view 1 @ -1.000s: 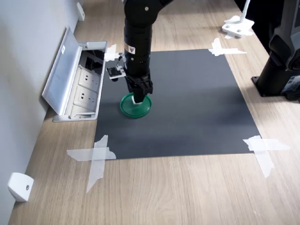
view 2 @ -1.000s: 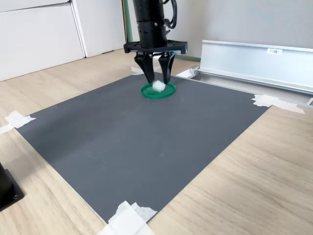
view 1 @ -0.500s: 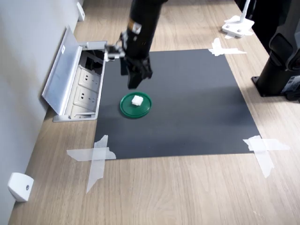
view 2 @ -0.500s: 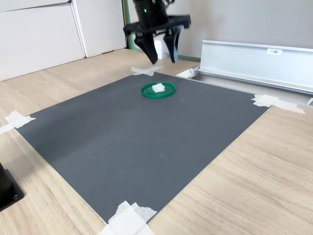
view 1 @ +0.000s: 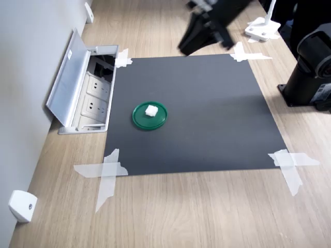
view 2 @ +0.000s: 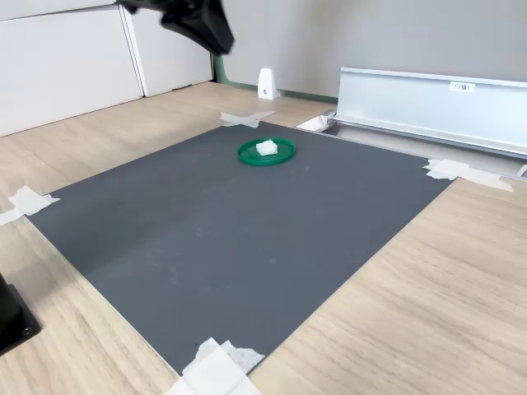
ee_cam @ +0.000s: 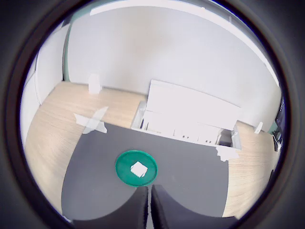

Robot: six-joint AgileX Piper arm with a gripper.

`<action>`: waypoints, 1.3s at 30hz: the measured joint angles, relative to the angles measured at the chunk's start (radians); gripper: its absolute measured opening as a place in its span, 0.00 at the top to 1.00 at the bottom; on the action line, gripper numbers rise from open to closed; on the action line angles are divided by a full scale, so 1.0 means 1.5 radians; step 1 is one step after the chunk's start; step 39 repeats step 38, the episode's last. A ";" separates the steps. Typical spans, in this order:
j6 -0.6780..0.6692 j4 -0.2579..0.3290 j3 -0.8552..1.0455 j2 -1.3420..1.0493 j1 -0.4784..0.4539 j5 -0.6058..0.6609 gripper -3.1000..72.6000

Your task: Grasp a white terminal and put it on the green lid.

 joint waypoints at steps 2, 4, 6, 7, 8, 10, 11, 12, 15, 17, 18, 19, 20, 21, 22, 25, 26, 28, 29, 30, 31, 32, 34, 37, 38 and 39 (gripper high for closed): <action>0.001 0.000 0.056 -0.076 0.000 -0.014 0.96; 0.001 0.001 0.104 -0.145 -0.006 -0.018 0.96; 0.004 0.001 0.154 -0.217 -0.029 -0.019 0.96; 0.007 0.001 0.178 -0.244 -0.047 -0.019 0.96; 0.011 0.001 0.202 -0.275 -0.067 -0.019 0.96; 0.025 0.001 0.245 -0.332 -0.105 -0.019 0.96; 0.029 0.001 0.263 -0.359 -0.119 -0.019 0.96; 0.031 0.001 0.276 -0.383 -0.126 -0.019 0.96; 0.033 0.003 0.310 -0.443 -0.137 -0.017 0.96; 0.035 0.003 0.327 -0.469 -0.137 -0.015 0.96; 0.035 0.003 0.336 -0.480 -0.137 -0.014 0.96; 0.035 0.003 0.344 -0.490 -0.137 -0.013 0.96; 0.035 0.003 0.351 -0.497 -0.137 -0.012 0.96; 0.035 0.003 0.358 -0.504 -0.137 -0.012 0.96; 0.035 0.003 0.364 -0.511 -0.137 -0.012 0.96; 0.035 0.003 0.369 -0.523 -0.137 -0.013 0.96; 0.035 0.003 0.369 -0.526 -0.137 -0.013 0.96; 0.035 0.003 0.369 -0.528 -0.137 -0.013 0.96; 0.035 0.003 0.369 -0.528 -0.137 -0.013 0.96; 0.035 0.003 0.369 -0.528 -0.137 -0.013 0.96; 0.036 0.003 0.369 -0.528 -0.137 -0.013 0.96; 0.036 0.003 0.369 -0.528 -0.137 -0.013 0.96; 0.037 0.003 0.369 -0.528 -0.137 -0.013 0.96; 0.037 0.003 0.369 -0.528 -0.137 -0.013 0.96; 0.037 0.003 0.369 -0.528 -0.137 -0.013 0.96; 0.037 0.003 0.369 -0.528 -0.137 -0.013 0.96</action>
